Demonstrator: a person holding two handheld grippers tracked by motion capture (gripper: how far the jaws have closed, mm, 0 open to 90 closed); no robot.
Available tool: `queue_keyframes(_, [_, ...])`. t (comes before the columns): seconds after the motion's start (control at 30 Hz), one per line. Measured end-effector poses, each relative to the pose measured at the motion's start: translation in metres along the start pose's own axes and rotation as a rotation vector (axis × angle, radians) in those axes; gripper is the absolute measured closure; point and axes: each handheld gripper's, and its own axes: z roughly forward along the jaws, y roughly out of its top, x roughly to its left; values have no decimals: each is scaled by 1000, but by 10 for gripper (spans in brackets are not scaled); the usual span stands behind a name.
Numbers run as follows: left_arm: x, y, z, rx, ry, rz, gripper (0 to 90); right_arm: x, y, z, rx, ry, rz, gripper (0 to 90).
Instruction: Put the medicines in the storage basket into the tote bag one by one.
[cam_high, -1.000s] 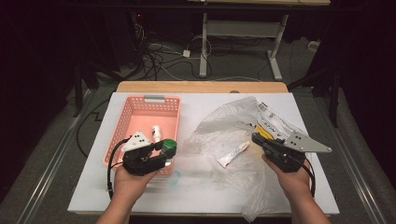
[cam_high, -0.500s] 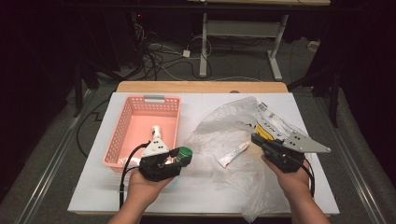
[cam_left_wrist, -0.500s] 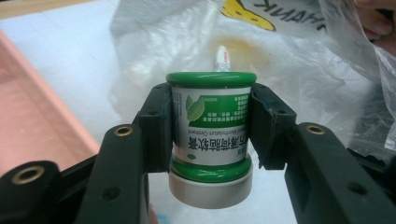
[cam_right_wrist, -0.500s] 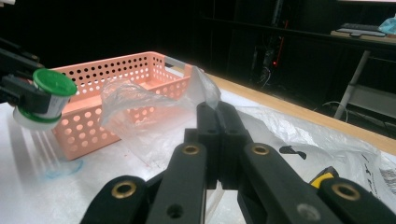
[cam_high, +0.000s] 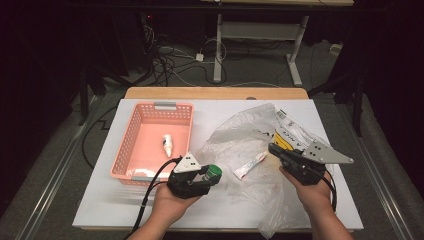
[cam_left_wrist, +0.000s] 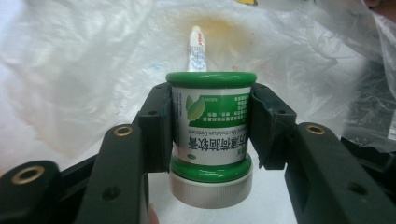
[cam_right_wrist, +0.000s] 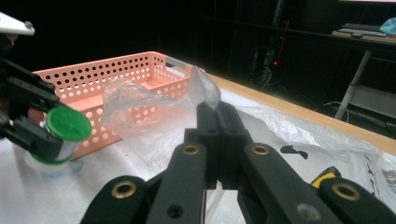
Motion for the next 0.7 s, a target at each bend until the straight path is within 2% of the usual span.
queue_keyframes(0.23, [-6,3,21,24,-1,30,536,0,0,0,0,0,3,900])
queue_keyframes(0.3, [-5,5,29,28,-16,18,537,0,-1,0,3,2,4,900])
queue_keyframes(0.53, [-7,13,51,23,-53,16,537,1,-1,3,7,9,0,900])
queue_keyframes(0.7, [-15,17,67,23,-62,51,537,1,-1,2,6,8,5,900])
